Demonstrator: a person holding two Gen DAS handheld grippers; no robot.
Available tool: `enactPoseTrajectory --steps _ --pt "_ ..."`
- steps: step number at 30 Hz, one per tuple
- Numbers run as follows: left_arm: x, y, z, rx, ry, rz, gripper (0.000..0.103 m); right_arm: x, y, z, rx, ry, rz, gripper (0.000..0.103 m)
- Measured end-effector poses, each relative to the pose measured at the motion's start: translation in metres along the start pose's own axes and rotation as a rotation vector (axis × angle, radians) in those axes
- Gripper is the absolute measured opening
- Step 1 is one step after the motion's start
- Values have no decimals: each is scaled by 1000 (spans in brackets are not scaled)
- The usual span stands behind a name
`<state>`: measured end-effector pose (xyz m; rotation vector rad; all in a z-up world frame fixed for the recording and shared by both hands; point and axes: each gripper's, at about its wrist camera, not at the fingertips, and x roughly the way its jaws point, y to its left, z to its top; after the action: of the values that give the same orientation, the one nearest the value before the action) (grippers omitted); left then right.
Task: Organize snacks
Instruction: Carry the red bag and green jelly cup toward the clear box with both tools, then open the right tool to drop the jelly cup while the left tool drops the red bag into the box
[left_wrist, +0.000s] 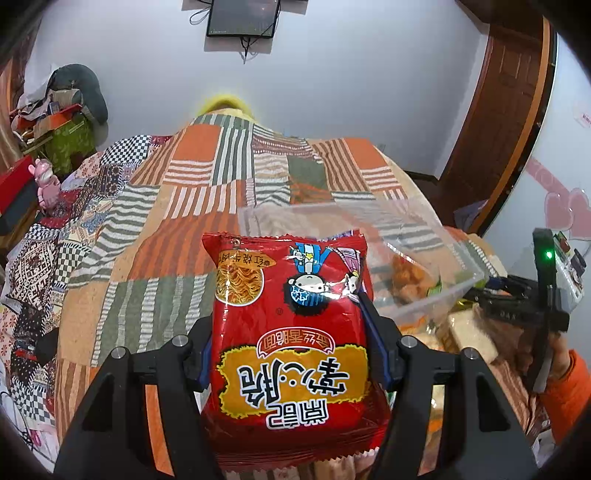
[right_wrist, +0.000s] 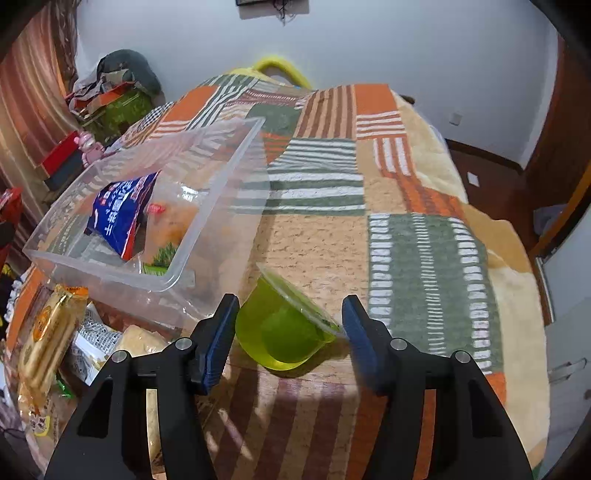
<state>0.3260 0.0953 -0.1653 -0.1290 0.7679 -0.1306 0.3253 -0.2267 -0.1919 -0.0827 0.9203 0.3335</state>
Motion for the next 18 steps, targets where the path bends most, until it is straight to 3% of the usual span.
enactPoseTrajectory --steps 9,18 --pt "15 -13 24 15 -19 24 64 -40 1 19 -3 -103 -20 54" --pt "48 -15 36 -26 2 60 63 -56 34 47 -31 -190 61 54"
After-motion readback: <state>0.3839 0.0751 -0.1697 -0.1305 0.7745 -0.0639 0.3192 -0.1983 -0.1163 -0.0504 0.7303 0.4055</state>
